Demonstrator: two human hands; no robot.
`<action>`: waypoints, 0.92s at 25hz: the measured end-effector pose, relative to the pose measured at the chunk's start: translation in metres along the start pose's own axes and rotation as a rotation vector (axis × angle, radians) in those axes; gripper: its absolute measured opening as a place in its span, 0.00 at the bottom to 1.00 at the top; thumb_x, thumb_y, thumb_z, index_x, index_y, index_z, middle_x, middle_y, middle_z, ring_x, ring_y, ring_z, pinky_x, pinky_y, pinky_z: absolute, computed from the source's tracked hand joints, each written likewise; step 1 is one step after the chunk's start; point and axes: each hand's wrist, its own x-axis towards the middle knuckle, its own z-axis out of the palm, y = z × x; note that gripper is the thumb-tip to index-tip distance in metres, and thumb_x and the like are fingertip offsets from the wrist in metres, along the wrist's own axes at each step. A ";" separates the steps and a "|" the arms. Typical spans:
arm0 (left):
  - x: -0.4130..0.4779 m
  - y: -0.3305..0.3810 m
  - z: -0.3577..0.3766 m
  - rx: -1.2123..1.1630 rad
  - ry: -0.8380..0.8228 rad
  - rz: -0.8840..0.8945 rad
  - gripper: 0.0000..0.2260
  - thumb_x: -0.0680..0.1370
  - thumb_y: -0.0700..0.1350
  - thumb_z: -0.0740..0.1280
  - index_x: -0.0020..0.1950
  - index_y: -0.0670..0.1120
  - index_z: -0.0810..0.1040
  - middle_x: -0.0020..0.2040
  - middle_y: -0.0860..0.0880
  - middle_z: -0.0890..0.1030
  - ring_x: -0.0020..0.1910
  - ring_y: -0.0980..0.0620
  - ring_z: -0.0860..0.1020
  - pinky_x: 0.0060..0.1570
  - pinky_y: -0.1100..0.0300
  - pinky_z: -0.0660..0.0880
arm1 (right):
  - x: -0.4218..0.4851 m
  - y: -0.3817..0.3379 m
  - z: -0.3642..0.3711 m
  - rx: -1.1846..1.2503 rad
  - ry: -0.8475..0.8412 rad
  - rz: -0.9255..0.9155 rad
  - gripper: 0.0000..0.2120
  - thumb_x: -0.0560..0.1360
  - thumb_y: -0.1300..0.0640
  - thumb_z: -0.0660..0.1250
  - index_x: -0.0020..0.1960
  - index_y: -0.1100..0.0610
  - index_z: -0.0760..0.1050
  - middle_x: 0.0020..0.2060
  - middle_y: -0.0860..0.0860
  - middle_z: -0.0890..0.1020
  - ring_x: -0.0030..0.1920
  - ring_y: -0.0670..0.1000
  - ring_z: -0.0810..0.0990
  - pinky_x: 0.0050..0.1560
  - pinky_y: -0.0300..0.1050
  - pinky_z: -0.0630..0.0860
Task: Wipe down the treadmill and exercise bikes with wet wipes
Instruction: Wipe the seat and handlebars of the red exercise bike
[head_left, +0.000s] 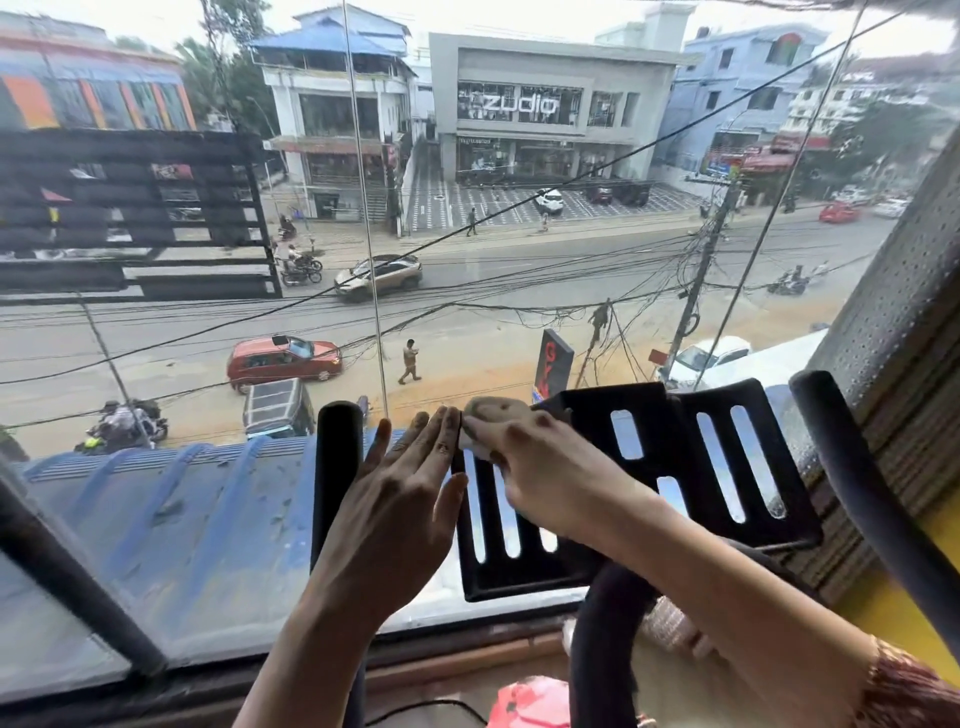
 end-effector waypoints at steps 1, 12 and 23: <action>0.000 0.000 0.000 0.001 0.002 -0.002 0.25 0.79 0.50 0.54 0.72 0.38 0.66 0.70 0.46 0.66 0.70 0.47 0.67 0.72 0.58 0.49 | 0.002 -0.001 0.010 -0.075 -0.059 0.017 0.24 0.73 0.73 0.57 0.67 0.60 0.71 0.59 0.56 0.75 0.60 0.53 0.74 0.60 0.42 0.72; 0.000 0.000 0.001 0.020 0.008 0.001 0.26 0.79 0.51 0.54 0.73 0.38 0.65 0.70 0.44 0.68 0.69 0.46 0.69 0.72 0.57 0.50 | -0.014 -0.028 -0.017 -0.373 -0.134 0.106 0.08 0.73 0.71 0.61 0.43 0.60 0.72 0.46 0.56 0.75 0.45 0.54 0.72 0.51 0.48 0.72; -0.002 0.000 0.000 0.024 0.004 -0.007 0.26 0.79 0.51 0.54 0.73 0.38 0.66 0.69 0.43 0.70 0.68 0.46 0.70 0.71 0.58 0.49 | -0.020 -0.034 -0.002 -0.510 -0.277 -0.039 0.21 0.60 0.75 0.66 0.26 0.58 0.56 0.23 0.50 0.58 0.24 0.49 0.65 0.29 0.40 0.63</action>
